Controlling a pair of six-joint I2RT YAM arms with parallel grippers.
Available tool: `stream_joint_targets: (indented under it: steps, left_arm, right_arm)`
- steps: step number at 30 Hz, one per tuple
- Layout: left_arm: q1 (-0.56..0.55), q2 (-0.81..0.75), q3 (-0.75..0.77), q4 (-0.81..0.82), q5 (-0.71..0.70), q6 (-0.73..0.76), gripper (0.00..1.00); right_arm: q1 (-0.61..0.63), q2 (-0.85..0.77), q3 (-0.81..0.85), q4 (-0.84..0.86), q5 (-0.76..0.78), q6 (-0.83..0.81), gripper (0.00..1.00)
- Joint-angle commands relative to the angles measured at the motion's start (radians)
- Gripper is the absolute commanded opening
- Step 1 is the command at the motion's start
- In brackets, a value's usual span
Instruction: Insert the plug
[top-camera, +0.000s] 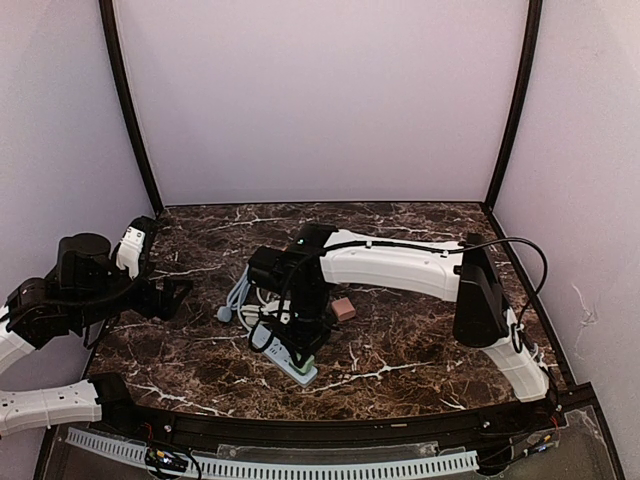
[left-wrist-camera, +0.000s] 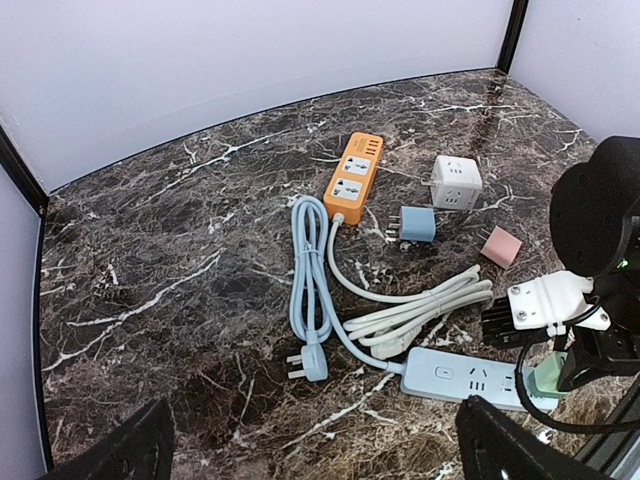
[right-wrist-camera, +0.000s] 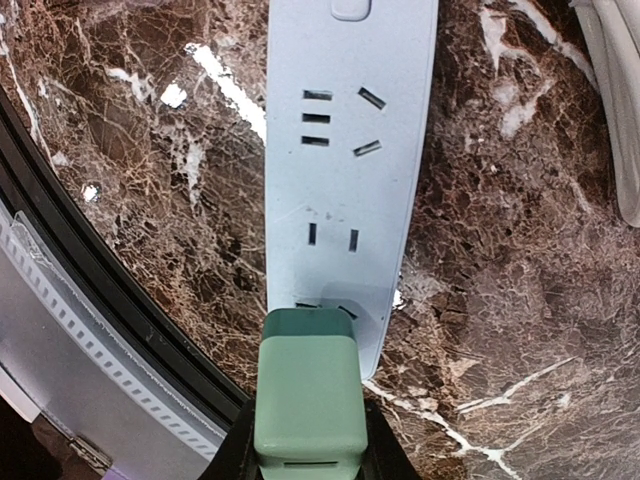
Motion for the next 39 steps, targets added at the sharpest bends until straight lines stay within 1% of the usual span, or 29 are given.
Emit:
stream_joint_targets:
  steps: [1,8,15,27,31,39]
  left_arm:
    - [0.007,-0.007,-0.012,0.006,-0.002,0.011,0.99]
    - [0.007,-0.009,-0.013,0.006,-0.004,0.010,0.99]
    - [0.007,-0.004,-0.015,0.008,0.003,0.012,0.99]
    - [0.007,-0.005,-0.015,0.006,-0.003,0.011,0.99]
    - [0.007,-0.006,-0.015,0.006,-0.002,0.010,0.99]
    - [0.007,-0.010,-0.016,0.006,-0.007,0.011,0.99]
  right_arm:
    - [0.013,0.026,-0.022,-0.005,0.026,0.019,0.00]
    - [0.014,-0.018,-0.115,-0.006,0.086,0.102,0.00]
    - [0.015,0.011,-0.079,-0.006,0.092,0.170,0.00]
    - [0.003,-0.051,-0.202,-0.010,0.141,0.180,0.00]
    - [0.005,-0.028,-0.183,-0.008,0.124,0.177,0.00]
    - [0.023,0.045,-0.089,-0.007,0.094,0.200,0.00]
